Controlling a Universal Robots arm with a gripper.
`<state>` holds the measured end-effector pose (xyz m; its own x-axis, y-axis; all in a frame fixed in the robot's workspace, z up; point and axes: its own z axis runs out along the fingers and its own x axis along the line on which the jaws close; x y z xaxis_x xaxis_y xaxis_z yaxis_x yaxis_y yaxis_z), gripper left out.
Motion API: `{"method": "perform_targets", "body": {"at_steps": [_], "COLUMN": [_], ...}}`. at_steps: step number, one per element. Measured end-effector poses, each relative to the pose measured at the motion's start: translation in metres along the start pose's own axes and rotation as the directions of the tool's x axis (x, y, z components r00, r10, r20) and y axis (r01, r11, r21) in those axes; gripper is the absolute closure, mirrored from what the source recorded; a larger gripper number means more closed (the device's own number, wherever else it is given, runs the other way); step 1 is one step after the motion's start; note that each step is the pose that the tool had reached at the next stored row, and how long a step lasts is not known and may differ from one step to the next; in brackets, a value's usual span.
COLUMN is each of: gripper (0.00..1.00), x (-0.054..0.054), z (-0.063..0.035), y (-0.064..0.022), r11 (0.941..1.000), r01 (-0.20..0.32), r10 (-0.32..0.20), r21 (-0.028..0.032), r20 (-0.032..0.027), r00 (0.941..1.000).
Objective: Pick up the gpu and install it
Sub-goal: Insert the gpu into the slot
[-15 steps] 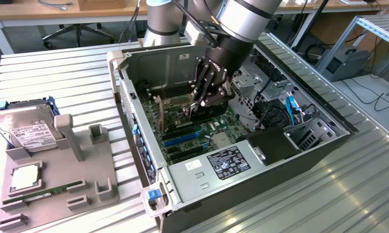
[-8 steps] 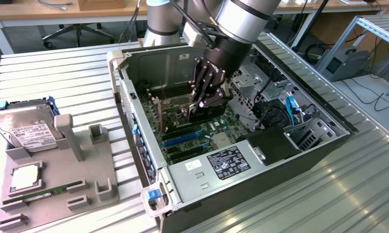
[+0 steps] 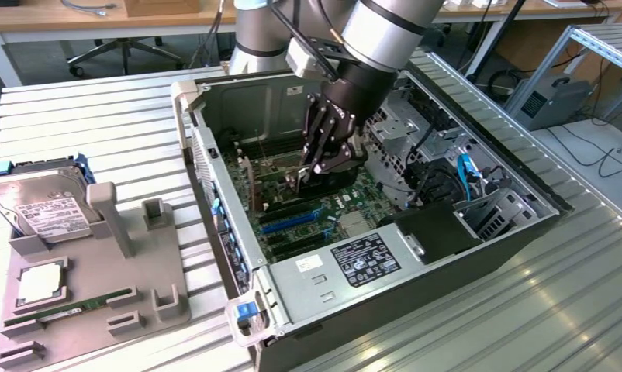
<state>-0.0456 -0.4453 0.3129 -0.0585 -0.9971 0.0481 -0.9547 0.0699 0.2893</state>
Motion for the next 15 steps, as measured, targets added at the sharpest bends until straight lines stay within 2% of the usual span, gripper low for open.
{"method": "perform_targets", "body": {"at_steps": [15], "gripper": [0.73], "x": [0.0], "z": [0.0111], "y": [0.0051], "r11": [1.0], "r01": [0.0], "r10": [0.0], "r21": [0.0], "r20": [-0.0001], "r00": [1.0]}}
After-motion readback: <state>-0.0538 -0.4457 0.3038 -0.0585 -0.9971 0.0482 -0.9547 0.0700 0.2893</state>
